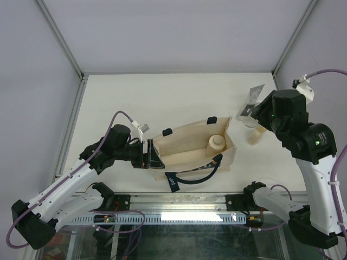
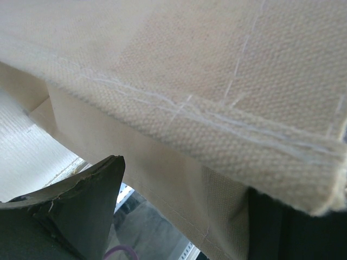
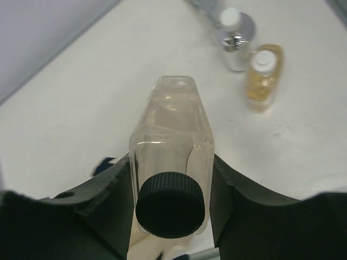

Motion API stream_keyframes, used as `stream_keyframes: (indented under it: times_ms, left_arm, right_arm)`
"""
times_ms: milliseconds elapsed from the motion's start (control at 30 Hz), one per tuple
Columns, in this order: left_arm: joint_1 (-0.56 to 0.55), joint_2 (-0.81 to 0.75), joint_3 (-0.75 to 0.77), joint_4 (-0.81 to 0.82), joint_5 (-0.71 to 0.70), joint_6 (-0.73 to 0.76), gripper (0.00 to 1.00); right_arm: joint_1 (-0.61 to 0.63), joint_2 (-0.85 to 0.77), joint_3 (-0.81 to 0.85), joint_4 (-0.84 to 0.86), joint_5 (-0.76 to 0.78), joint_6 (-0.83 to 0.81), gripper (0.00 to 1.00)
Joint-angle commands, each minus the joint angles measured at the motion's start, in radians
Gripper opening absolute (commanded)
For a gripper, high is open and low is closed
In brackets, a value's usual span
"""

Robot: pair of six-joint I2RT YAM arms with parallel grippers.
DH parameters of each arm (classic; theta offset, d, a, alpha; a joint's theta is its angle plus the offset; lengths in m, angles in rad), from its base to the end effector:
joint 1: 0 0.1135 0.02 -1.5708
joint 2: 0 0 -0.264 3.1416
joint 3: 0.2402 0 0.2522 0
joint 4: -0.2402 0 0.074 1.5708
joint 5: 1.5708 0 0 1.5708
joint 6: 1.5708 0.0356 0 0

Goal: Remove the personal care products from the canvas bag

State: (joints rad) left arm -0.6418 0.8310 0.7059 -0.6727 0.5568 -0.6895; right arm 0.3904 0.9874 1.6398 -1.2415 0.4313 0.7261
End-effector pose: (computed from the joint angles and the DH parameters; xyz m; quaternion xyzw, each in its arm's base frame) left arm 0.1212 -0.1140 0.2629 0.0823 0.8928 -0.4240 0.1279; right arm 0.1178 0.0324 0.4711 0.2434 0.8325 0.0838 0.4905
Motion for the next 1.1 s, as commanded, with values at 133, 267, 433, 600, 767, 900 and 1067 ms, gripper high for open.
stream_keyframes:
  times_ms: [133,267,433,600,767,900,1067]
  left_arm:
    - [-0.005,0.026,0.013,-0.015,-0.008,0.041,0.79]
    - [-0.005,0.031,0.015,-0.015,-0.01,0.04,0.79]
    - [-0.005,0.029,0.018,-0.015,-0.009,0.037,0.79]
    - [-0.005,0.024,0.023,-0.014,-0.015,0.03,0.79]
    - [-0.005,0.023,0.034,-0.017,-0.016,0.025,0.79]
    - [-0.005,0.022,0.039,-0.027,-0.01,0.027,0.79]
    - [-0.005,0.006,0.036,-0.03,0.0,0.018,0.8]
  right_arm:
    - [-0.003,-0.108,-0.253,-0.016,0.239,0.008,0.0]
    - [-0.003,-0.14,-0.397,0.003,0.224,0.082,0.0]
    - [-0.029,-0.107,-0.483,0.035,0.244,0.091,0.0]
    - [-0.137,-0.074,-0.571,0.12,0.227,0.036,0.0]
    - [-0.31,-0.058,-0.636,0.246,0.122,-0.084,0.0]
    - [-0.436,-0.028,-0.646,0.34,0.041,-0.19,0.0]
    - [-0.488,0.023,-0.635,0.385,-0.014,-0.248,0.0]
